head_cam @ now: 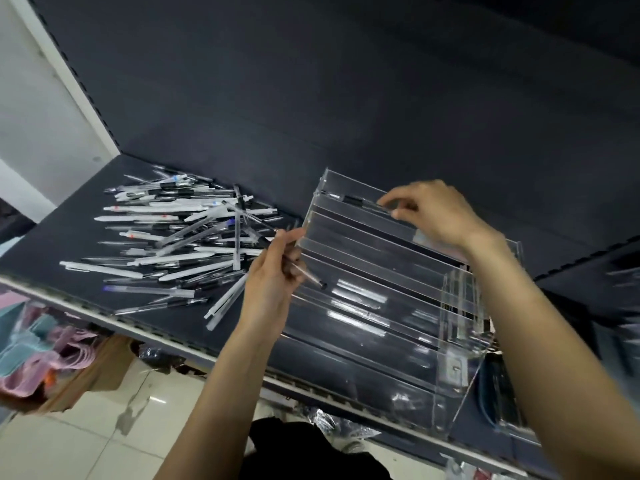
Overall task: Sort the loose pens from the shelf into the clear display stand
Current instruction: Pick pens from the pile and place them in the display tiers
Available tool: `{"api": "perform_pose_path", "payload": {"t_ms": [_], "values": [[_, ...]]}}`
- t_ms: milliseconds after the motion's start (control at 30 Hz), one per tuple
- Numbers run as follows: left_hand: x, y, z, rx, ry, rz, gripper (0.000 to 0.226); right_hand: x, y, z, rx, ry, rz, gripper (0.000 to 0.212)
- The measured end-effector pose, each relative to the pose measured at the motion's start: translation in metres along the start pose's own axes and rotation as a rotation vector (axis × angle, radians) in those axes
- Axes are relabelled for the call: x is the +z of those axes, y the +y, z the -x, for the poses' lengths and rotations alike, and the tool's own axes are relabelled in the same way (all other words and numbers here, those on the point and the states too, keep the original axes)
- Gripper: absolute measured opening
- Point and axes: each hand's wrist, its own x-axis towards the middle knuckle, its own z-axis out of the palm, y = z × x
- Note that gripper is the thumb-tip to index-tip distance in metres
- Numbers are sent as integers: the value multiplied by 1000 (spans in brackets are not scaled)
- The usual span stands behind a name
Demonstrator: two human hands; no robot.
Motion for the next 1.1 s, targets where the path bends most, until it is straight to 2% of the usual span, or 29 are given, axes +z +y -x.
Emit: {"api": "perform_pose_path", "payload": {"t_ms": [167, 267, 400, 433, 500, 567, 633, 700, 767, 833, 933, 1000, 1033, 1100], "values": [[6, 0, -3, 0, 28, -22, 25, -2, 5, -3, -59, -155, 8, 27], [13, 0, -6, 1, 48, -26, 23, -4, 0, -6, -76, -191, 6, 33], [25, 1, -8, 51, -3, -67, 23, -1, -4, -5, -60, -182, -38, 40], [29, 2, -10, 68, -14, -82, 23, 1, -4, -2, -59, -149, -35, 40], [40, 4, -14, 117, -17, -134, 24, 1, -6, 8, -74, 32, -66, 36], [50, 7, -19, 188, -23, -209, 18, -3, -12, 21, -105, 213, -246, 30], [61, 9, -24, 262, -33, -257, 8, -9, -22, 34, -144, 221, -442, 23], [73, 11, -28, 312, -39, -270, 9, -11, -28, 42, -170, 197, -492, 22], [84, 14, -34, 333, -67, -292, 12, -10, -26, 44, -169, 274, -485, 19], [87, 16, -42, 360, -85, -467, 15, -9, -16, 43, -109, 403, -469, 15], [70, 23, -55, 596, 72, -881, 27, -9, 6, 39, 33, 501, -347, 14], [56, 33, -59, 827, 140, -946, 21, -5, 13, 37, 78, 478, -226, 14], [50, 38, -61, 928, 98, -1012, 16, -1, 12, 36, 75, 456, -179, 13], [43, 42, -72, 1075, -119, -1263, 15, 6, 5, 32, 42, 411, -119, 13]]}}
